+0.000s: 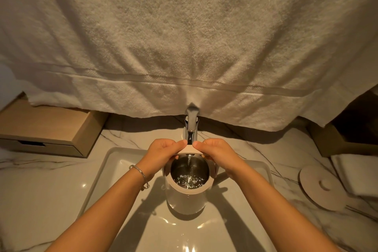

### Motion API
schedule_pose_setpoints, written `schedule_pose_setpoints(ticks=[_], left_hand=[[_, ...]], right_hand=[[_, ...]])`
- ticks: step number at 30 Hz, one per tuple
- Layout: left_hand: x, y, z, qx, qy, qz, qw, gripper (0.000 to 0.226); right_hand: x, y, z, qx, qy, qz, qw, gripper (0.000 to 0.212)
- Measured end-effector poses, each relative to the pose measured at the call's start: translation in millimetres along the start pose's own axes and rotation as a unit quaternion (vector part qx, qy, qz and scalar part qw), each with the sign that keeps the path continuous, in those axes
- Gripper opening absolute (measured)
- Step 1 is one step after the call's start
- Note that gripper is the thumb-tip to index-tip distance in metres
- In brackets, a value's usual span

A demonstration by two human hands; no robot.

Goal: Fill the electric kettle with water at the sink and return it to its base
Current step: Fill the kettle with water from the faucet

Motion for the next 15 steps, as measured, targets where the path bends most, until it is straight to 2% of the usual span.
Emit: schedule_pose_setpoints(ticks=[15], left_hand=[[1.0,9.7,0.5,0.005,0.025,-0.012,1.000,0.046]], right_hand=[[3.2,-8.8,3.3,0.003,0.003,0.014,1.000,0.036]])
Point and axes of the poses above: each hand's wrist, its own x-axis away from the middle knuckle, its own z-axis out of the back of the hand, y = z × x, the point moved 5 cm from there along -x, towards the middle knuckle, and after that the axes turned 2 degrees about -x, right-handed, at the moved point
